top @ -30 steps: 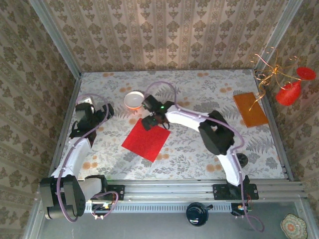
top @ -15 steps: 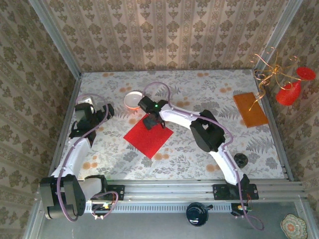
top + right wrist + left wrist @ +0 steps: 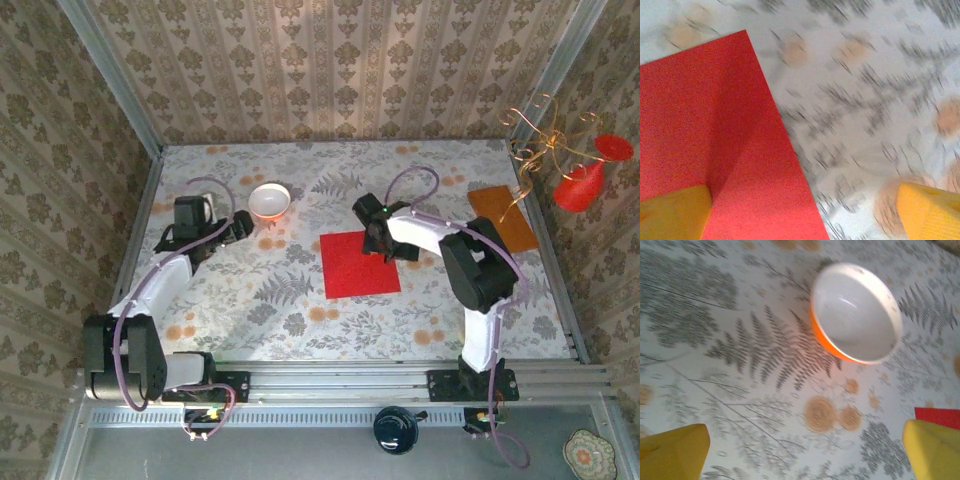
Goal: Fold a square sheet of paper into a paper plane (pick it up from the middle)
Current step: Rotate the square sheet of paper at the center of the table, then first fold in half a square sheet of paper at the center of the table.
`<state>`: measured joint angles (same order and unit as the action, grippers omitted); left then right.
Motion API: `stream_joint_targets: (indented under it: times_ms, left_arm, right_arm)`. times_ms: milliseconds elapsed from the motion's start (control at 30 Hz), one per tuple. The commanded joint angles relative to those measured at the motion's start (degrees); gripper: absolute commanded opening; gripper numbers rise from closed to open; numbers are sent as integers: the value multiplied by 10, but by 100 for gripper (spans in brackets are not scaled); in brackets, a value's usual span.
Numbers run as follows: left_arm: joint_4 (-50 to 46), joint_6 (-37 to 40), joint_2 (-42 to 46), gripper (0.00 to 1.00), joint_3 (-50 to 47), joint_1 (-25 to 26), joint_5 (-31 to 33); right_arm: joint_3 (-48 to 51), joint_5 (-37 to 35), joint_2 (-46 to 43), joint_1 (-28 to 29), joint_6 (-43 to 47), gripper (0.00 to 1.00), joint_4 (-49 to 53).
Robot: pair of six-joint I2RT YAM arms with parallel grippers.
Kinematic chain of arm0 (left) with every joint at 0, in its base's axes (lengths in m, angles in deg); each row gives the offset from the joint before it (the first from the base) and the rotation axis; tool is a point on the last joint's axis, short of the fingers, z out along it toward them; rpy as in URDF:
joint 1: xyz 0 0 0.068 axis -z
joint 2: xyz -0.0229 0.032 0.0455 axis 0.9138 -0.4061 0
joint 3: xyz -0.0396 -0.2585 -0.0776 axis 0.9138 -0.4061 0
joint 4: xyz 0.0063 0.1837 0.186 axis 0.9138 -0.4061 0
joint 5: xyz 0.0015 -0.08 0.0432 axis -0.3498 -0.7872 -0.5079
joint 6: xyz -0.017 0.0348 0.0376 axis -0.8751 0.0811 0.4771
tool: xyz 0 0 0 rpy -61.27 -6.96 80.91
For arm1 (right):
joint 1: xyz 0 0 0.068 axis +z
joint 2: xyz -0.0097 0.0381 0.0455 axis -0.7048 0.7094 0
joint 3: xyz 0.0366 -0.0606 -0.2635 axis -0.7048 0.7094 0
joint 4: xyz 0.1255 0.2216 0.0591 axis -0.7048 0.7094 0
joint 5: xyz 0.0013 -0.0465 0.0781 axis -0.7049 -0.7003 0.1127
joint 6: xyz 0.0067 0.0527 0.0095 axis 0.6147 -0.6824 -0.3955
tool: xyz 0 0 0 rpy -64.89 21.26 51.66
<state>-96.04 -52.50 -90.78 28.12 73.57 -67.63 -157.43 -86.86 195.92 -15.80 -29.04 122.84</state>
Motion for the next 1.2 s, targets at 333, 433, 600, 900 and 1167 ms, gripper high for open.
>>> stream_joint_targets:
  times_ms: [333, 433, 600, 900, 1167]
  left_arm:
    - [1, -172, -92, 98, 46, 266, 17]
    - [5, -197, -136, 97, 79, 312, 0]
    - [43, -231, -215, 88, 119, 347, -44]
    - [33, -246, -332, 78, 207, 368, -89]
    - [20, -249, -381, 77, 239, 369, -105]
  right_arm:
    - [165, 217, -221, -37, 56, 88, -109]
    - [190, 284, -222, -63, 57, 74, -147]
    - [187, 350, -184, -96, 66, 57, -176]
    - [179, 372, -123, -119, 85, 47, -173]
    - [181, 372, -108, -127, 97, 44, -167]
